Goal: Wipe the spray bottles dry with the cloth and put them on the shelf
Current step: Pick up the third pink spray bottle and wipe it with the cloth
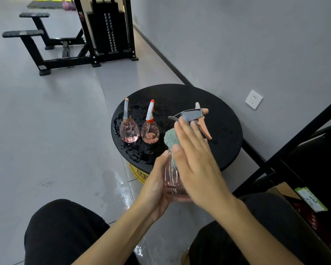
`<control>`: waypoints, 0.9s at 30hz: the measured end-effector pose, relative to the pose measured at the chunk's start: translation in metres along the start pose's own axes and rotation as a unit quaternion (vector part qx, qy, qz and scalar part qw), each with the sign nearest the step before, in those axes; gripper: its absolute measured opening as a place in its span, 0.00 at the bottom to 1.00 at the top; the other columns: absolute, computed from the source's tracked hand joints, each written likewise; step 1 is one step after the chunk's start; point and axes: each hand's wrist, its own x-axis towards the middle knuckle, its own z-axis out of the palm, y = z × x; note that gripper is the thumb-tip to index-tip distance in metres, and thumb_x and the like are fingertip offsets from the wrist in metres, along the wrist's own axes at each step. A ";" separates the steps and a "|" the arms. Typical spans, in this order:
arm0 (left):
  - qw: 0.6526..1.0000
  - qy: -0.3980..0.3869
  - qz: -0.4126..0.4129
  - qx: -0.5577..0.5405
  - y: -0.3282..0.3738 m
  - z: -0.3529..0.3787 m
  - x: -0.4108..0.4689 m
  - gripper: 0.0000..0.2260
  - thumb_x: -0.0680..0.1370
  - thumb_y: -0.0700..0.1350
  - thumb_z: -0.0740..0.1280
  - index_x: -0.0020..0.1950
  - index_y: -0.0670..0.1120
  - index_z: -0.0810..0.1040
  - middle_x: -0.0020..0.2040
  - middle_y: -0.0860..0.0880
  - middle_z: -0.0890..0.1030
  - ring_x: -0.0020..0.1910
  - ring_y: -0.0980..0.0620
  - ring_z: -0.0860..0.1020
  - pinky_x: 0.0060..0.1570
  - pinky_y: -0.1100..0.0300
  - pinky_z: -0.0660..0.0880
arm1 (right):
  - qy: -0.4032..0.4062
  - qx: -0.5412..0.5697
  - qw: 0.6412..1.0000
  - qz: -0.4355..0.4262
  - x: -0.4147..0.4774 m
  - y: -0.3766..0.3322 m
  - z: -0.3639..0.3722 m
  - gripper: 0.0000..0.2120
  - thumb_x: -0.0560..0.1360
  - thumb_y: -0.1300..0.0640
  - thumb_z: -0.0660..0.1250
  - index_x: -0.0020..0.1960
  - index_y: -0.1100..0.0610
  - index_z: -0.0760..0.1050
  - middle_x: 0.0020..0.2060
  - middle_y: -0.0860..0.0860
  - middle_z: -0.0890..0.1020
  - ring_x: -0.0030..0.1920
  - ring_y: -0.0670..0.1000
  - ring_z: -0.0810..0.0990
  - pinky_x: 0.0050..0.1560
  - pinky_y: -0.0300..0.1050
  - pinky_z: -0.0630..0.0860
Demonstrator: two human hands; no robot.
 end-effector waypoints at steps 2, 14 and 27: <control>1.000 0.000 0.003 -0.005 0.000 0.003 -0.002 0.19 0.81 0.57 0.55 0.49 0.50 0.83 0.40 0.47 0.85 0.34 0.51 0.83 0.27 0.55 0.78 | -0.005 -0.001 1.000 0.002 0.006 0.000 -0.002 0.27 0.80 0.43 0.41 0.78 0.47 0.48 0.77 0.38 0.46 0.76 0.37 0.38 0.77 0.52 0.43; 0.999 0.002 0.038 0.010 0.006 0.005 0.000 0.17 0.80 0.55 0.56 0.44 0.50 0.82 0.34 0.50 0.83 0.32 0.55 0.82 0.27 0.60 0.78 | 0.020 -0.005 1.000 -0.019 -0.015 -0.002 0.006 0.26 0.81 0.47 0.44 0.78 0.46 0.44 0.78 0.39 0.44 0.77 0.41 0.38 0.77 0.57 0.51; 0.999 0.012 0.017 -0.048 0.001 -0.004 0.001 0.21 0.76 0.57 0.58 0.36 0.50 0.85 0.36 0.49 0.84 0.33 0.54 0.82 0.30 0.61 0.79 | 0.082 0.032 0.991 -0.101 -0.041 0.004 0.018 0.24 0.79 0.61 0.55 0.74 0.57 0.65 0.75 0.46 0.64 0.77 0.47 0.55 0.75 0.44 0.58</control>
